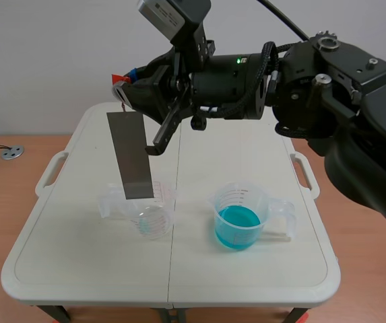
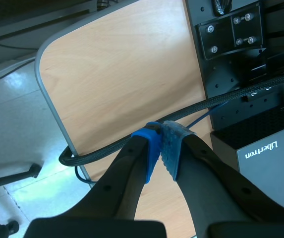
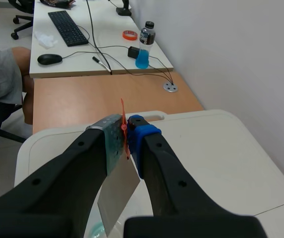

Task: Hold the metal plate by the orange handle, dip it into the blue solution, take it out and point at it, then put the plate back in the beaker on the left.
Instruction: 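Put the plate into the left beaker, then return to the home posture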

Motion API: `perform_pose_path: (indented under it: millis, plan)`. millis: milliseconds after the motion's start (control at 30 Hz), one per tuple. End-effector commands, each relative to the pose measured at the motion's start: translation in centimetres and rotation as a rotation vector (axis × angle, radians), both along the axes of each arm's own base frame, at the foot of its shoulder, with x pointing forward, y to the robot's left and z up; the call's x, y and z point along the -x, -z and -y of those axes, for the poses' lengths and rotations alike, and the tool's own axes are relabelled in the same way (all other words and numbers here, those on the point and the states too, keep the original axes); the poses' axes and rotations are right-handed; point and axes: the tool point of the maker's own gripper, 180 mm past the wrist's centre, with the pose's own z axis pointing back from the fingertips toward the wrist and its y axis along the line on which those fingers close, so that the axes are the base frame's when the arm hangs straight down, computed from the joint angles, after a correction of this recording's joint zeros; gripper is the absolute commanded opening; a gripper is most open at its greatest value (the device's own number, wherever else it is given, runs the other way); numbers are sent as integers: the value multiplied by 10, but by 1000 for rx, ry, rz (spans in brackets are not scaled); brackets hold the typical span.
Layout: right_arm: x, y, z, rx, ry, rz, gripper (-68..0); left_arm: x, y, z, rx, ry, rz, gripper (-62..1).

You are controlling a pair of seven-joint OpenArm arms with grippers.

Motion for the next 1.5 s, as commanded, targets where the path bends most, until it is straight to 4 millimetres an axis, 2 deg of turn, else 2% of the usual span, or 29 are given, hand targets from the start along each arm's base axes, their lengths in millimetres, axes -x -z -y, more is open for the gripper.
perform_pose_path:
  millis: [0,733,1300,1467]
  plan:
    - [-3,-10,-1,-30,-5,17,-664,-2,-2,-1,4,1,9,-597]
    - [-12,49,-5,-10,38,-171,-664,-3,-2,-1,5,0,10,-597]
    - [-1,64,-6,-8,31,-218,-664,-4,-2,-1,4,1,12,-597]
    - [-1,64,-6,-8,32,-218,-596,-4,-2,-1,4,1,12,-596]
